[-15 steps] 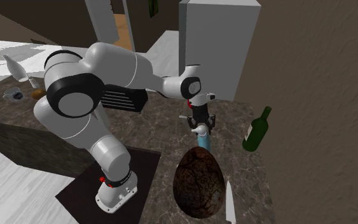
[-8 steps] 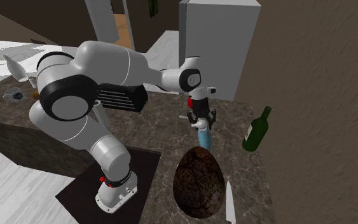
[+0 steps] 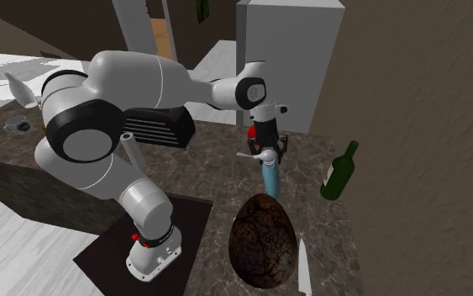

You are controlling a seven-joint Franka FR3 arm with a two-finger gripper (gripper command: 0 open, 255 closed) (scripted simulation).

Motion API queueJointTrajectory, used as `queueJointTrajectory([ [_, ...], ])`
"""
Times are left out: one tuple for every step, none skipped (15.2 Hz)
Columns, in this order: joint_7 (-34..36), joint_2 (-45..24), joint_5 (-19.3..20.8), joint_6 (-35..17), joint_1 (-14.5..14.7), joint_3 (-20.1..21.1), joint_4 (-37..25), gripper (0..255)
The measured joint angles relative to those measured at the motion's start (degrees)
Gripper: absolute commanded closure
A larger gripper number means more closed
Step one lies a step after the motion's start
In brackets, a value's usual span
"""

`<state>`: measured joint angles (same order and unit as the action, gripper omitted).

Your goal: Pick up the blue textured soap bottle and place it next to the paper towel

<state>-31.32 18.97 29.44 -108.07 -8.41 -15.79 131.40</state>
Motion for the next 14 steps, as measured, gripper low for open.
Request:
queueJointTrajectory([
  [-0.3, 0.0, -0.1, 0.6, 0.0, 0.0, -0.7, 255],
  [-0.7, 0.2, -0.2, 1.4, 0.0, 0.1, -1.3, 255],
  [-0.8, 0.5, -0.4, 2.2, 0.1, 0.3, -1.9, 255],
  [-1.1, 0.7, -0.5, 3.1, 0.2, 0.4, -2.5, 255],
  [-1.4, 0.9, -0.6, 3.8, 0.2, 0.5, -3.1, 255],
  [-1.6, 0.9, -0.7, 4.5, 0.2, 0.6, -3.8, 255],
  [-1.8, 1.1, -0.8, 5.2, 0.3, 0.7, -4.3, 255],
  [-2.1, 1.3, -0.8, 5.8, 0.2, 0.7, -4.9, 255],
  [-2.4, 1.5, -0.9, 6.5, 0.3, 0.9, -5.4, 255],
  [-2.7, 1.4, -1.1, 7.3, 0.3, 0.9, -6.3, 255],
  [-3.1, 1.2, -1.2, 8.0, 0.3, 0.9, -7.3, 255],
  [-3.4, 1.3, -1.3, 8.7, 0.3, 1.0, -8.0, 255],
  [-3.5, 1.4, -1.4, 9.6, 0.4, 1.2, -8.7, 255],
  [-3.8, 1.2, -1.5, 10.1, 0.5, 1.3, -9.5, 255],
])
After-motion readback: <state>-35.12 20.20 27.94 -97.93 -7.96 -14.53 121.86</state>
